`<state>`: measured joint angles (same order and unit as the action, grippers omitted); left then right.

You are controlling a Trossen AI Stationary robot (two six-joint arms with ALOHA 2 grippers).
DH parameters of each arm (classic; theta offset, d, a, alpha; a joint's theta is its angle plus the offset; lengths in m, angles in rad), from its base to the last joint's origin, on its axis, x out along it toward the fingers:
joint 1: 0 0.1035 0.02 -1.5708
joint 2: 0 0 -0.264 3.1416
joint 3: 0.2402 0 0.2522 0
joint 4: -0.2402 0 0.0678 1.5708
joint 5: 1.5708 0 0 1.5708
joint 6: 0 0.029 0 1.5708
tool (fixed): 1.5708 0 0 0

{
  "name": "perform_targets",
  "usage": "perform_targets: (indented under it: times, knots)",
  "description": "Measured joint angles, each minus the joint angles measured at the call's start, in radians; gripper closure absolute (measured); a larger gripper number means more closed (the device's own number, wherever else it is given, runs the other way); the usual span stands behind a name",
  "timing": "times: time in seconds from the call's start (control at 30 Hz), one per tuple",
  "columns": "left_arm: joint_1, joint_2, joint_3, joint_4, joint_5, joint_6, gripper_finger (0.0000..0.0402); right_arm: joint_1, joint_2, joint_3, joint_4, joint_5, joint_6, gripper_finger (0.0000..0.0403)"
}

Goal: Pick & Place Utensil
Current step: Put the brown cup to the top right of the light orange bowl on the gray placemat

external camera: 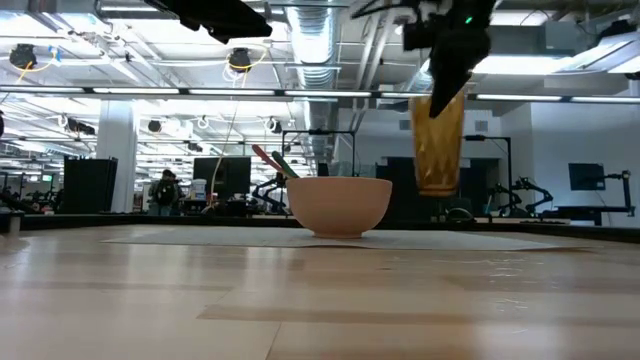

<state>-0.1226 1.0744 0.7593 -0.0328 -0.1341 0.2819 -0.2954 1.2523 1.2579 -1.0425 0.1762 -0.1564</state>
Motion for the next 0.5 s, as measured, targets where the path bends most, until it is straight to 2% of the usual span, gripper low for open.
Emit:
perform_targets:
  times: [0.07,0.2,0.33,0.5]
  knots:
    - [0.006,0.000,0.000,0.000,-0.001,-0.001,0.0262,-0.070,0.020,0.000,0.022,-0.072,-0.032,0.0395]
    - [0.012,0.000,0.000,0.000,0.000,-0.002,0.0262,-0.197,0.049,0.000,0.025,-0.139,-0.064,0.0399]
    - [0.012,0.000,0.000,-0.001,0.000,-0.002,0.0262,-0.294,0.078,0.000,0.080,-0.361,-0.077,0.0397]
    - [0.012,0.000,0.000,-0.001,0.000,-0.002,0.0262,-0.336,0.129,0.001,0.095,-0.377,-0.114,0.0398]
